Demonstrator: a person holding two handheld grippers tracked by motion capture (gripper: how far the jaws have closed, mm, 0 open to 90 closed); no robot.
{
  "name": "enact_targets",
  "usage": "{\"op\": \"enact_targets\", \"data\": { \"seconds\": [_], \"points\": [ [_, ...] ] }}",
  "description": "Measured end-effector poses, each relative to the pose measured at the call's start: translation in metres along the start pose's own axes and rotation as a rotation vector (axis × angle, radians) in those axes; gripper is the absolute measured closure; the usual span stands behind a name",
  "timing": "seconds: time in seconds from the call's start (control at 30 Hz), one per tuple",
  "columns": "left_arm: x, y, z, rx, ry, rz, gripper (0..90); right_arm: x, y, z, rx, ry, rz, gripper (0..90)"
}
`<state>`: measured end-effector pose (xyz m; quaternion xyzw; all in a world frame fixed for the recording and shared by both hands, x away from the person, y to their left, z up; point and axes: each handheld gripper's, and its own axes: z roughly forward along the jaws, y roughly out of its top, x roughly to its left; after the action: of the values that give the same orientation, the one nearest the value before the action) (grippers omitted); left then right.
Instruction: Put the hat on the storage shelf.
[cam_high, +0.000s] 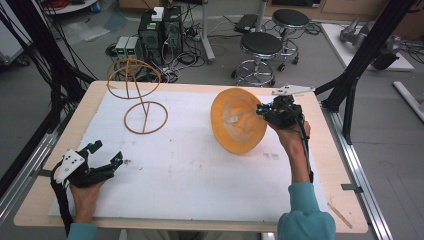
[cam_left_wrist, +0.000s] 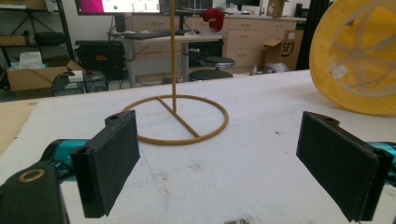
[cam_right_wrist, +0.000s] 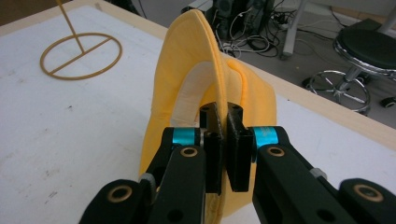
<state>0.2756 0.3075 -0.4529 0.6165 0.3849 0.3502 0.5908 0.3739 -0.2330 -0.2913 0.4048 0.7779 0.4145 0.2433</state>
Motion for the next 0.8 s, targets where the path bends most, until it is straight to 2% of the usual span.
{"op": "enact_targets", "data": {
  "seconds": [0.3, 0.8],
  "points": [
    [0.000, 0.000, 0.000, 0.000, 0.000, 0.000, 13.4, 0.015, 0.003, 0.004, -0.024, 0.079, -0.008, 86.6],
    [0.000, 0.000, 0.000, 0.000, 0.002, 0.000, 13.4, 0.052, 0.007, 0.011, -0.058, 0.286, -0.018, 86.6]
  ]
}}
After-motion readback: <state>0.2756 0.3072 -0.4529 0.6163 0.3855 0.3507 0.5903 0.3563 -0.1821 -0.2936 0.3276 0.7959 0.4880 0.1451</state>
